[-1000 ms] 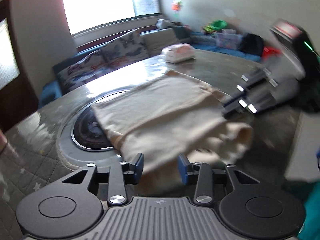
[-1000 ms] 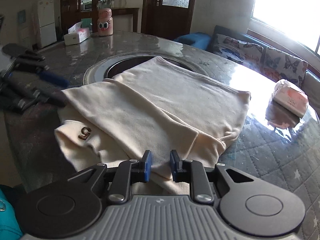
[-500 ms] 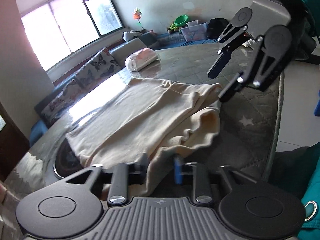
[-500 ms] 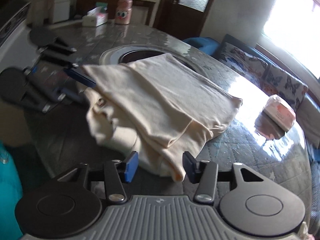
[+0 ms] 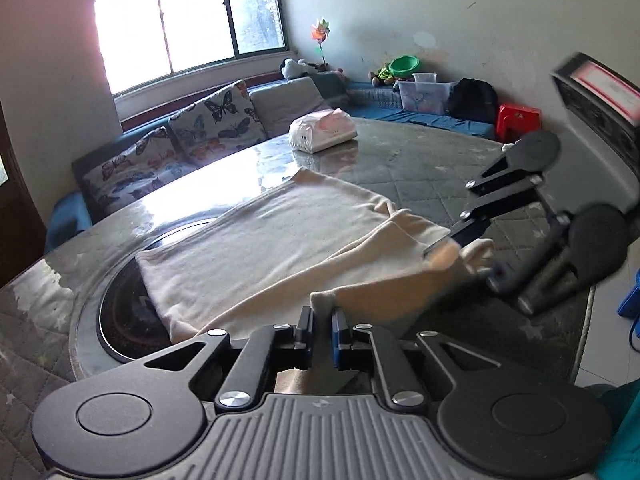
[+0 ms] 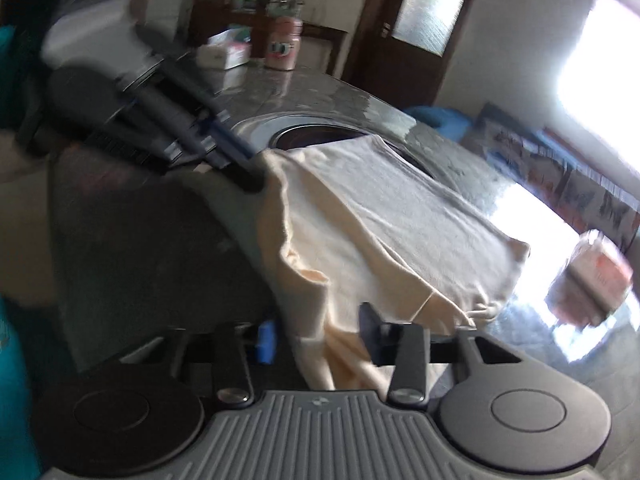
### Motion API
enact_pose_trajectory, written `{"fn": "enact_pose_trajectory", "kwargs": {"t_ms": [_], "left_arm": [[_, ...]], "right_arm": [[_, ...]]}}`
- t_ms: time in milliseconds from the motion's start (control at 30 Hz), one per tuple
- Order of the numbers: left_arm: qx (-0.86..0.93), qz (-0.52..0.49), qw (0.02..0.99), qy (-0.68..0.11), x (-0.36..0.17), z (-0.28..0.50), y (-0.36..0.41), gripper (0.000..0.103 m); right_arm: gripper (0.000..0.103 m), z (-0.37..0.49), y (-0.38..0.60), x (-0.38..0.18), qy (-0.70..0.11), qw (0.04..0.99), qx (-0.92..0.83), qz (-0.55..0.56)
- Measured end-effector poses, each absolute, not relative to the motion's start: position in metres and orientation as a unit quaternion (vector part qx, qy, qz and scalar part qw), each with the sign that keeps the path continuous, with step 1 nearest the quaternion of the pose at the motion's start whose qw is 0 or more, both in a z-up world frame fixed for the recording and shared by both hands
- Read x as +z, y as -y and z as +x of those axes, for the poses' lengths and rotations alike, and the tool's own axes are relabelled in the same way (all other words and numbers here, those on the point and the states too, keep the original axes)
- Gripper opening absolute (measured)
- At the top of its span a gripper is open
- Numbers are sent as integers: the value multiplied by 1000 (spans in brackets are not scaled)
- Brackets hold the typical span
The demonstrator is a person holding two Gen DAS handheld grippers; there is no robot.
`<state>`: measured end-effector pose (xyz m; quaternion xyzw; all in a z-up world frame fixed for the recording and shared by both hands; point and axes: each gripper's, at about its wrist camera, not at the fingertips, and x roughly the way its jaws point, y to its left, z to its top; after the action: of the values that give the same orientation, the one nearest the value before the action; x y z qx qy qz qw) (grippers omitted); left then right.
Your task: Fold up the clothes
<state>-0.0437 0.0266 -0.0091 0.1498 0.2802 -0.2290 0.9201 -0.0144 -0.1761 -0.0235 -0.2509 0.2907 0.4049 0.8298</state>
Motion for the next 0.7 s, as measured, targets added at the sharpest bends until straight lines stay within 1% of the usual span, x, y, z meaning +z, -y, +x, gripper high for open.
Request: {"fn": "enact_pose_trajectory", "kwargs": {"t_ms": [33,67,100,133,200,400,467,533,600,700], "left_arm": [[-229,153,920,-280,-9,-45,-28,15],[-230,155,919,-280,-10,-47,-29,16],[-231,161,919,-277,-10,-52,-29,23],[-230,170,918,-275,-12,-56,-30,34],[-229,186,916,-272,-16,-64,-31,41],[-209,236,910,-270,-31,-69,-32,41],[-207,248,907,-271,-34,-67,-34,36],[-212,251,903,-278,-35,-65,-38,16],[-218,240,903,-282,-33,-64,-42,9],[-224,224,905,-283,-27,-69,-46,6]], "right_arm": [[16,-7,177,-22,-302,830,407,-232],[16,-3,177,-20,-309,831,407,-221],[14,5,179,-16,-320,833,404,-201],[12,8,180,-14,-323,834,405,-191],[11,13,181,-9,-326,835,406,-175],[10,16,181,-2,-323,841,403,-163],[9,15,180,-2,-321,843,399,-161],[8,11,181,-2,-317,846,397,-159],[8,5,182,-1,-313,849,396,-155],[8,-2,184,4,-301,853,398,-154]]}}
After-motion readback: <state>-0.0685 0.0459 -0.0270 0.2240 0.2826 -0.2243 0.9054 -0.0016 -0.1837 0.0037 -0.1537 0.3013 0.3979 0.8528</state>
